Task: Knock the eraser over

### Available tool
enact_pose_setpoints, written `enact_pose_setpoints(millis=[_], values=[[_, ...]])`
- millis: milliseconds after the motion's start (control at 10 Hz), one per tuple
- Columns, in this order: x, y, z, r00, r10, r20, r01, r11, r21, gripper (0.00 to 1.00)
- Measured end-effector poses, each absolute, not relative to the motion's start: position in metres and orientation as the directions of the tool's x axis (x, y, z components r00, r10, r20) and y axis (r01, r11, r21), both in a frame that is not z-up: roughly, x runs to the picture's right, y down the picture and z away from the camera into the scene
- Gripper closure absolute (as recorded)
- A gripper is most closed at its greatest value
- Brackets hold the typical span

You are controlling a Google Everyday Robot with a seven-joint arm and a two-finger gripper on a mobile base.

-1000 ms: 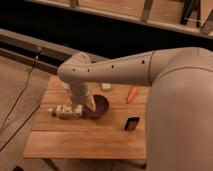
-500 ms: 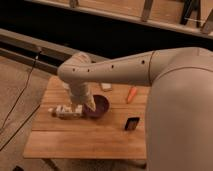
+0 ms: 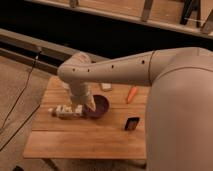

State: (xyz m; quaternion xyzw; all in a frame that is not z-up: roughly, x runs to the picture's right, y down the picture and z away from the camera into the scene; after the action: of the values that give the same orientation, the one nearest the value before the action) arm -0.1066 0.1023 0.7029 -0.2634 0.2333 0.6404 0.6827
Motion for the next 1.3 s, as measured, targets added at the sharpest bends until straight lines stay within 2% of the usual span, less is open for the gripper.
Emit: enact_pose_setpoints(millis=[600,1300], values=[[-0.075,0.108,0.711,-0.023,0.764,-0.645,-0.997,-0.069,-0.047,0.35],[-0.009,0.152,0.728,-0.17,0.71,-0.683,-0.979,-0.199,0.037,0.35]])
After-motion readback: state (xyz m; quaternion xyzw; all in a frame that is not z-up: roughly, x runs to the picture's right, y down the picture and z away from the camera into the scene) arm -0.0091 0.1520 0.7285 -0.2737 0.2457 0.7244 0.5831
